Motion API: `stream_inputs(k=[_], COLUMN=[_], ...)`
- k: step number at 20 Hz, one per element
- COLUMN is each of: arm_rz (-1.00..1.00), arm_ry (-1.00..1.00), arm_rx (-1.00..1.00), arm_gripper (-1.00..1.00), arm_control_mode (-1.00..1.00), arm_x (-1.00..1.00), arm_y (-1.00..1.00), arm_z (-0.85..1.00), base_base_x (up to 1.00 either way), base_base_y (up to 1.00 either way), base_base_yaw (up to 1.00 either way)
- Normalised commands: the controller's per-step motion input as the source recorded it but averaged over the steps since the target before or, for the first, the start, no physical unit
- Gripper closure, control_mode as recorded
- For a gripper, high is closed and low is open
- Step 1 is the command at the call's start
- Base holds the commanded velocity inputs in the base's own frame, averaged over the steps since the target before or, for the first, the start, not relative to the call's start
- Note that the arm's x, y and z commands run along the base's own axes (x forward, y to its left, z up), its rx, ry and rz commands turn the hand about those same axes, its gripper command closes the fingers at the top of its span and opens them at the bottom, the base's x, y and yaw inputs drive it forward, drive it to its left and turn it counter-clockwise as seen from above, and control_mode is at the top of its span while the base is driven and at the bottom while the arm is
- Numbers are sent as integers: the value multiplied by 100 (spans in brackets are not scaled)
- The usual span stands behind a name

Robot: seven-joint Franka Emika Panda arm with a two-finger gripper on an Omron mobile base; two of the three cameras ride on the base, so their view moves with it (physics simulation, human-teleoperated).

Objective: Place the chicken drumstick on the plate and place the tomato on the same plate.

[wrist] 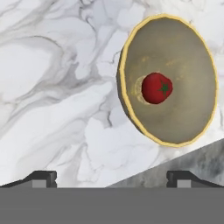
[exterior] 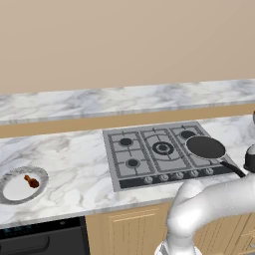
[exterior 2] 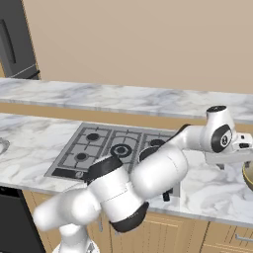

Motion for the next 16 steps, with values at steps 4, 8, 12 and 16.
stream_inputs(k=[4, 8, 12, 16], arm_rz=[6, 3, 2, 2], arm_ry=[1, 0, -1, -3], arm_rx=[15, 10, 2, 0], arm_gripper=[-100, -100, -100, -100], arm_control_mode=[-100, -100, -100, -100], arm_x=[14, 16, 11, 13], arm_y=[-6, -13, -15, -13], arm_z=[-1, -9, -24, -28], base_base_x=[0, 0, 0, 0], base_base_y=[0, 0, 0, 0], base_base_yaw=[0, 0, 0, 0])
